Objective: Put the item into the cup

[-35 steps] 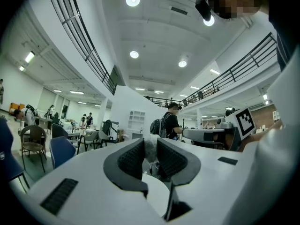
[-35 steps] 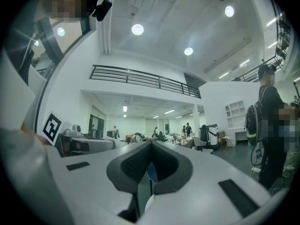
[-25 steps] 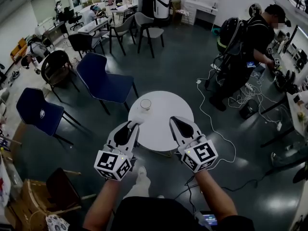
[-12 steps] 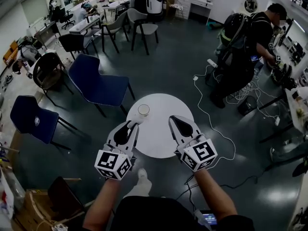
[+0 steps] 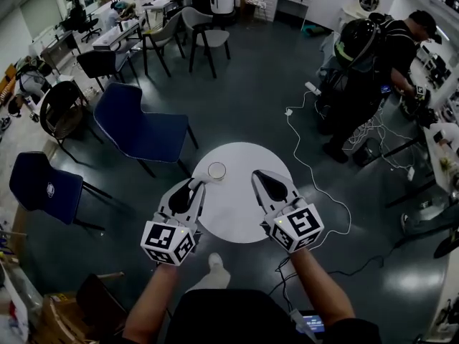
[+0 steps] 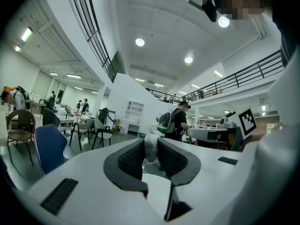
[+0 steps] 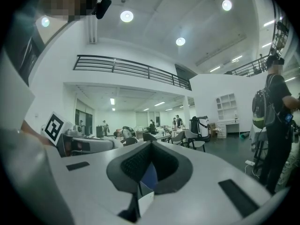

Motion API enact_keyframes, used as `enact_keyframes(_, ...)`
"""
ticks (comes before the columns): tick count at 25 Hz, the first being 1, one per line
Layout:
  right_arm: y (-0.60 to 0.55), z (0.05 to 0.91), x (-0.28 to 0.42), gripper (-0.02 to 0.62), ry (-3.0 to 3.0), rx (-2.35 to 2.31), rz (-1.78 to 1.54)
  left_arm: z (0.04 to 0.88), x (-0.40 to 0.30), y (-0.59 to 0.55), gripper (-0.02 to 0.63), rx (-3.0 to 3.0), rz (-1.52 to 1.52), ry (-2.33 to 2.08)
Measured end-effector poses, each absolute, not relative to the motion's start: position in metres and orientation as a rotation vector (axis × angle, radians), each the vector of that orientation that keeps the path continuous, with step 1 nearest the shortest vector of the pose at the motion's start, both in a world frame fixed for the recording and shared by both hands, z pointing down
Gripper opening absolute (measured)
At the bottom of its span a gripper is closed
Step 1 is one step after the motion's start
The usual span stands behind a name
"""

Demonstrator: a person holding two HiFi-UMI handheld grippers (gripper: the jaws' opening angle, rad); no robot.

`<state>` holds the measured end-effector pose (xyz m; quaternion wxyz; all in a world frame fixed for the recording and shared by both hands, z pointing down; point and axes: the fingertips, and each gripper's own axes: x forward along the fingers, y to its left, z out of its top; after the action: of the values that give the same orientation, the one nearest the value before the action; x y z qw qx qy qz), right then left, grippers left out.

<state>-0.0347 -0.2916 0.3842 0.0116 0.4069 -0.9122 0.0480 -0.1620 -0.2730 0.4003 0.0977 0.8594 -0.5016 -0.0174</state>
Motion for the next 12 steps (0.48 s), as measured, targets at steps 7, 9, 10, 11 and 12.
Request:
enact_keyframes(7, -0.324, 0.393, -0.049, 0.014, -2.795, 1.32, 0.173, 0.415, -0.178, -0.309, 0.094, 2.551, -0.036, -1.411)
enact_keyframes(9, -0.329, 0.395, -0.048, 0.014, -2.784, 1.34, 0.175, 0.421, -0.18, -0.317, 0.094, 2.553, -0.023, -1.398)
enact_keyframes(10, -0.332, 0.397, -0.049, 0.014, -2.777, 1.35, 0.177, 0.424, -0.183, -0.321, 0.094, 2.553, -0.017, -1.4)
enact_keyframes(11, -0.335, 0.4, -0.05, 0.014, -2.772, 1.359, 0.181, 0.426, -0.187, -0.326, 0.094, 2.549, -0.014, -1.406)
enact_keyframes(12, -0.338, 0.402, -0.051, 0.014, -2.767, 1.366, 0.187, 0.429, -0.191, -0.33, 0.094, 2.54, -0.015, -1.412)
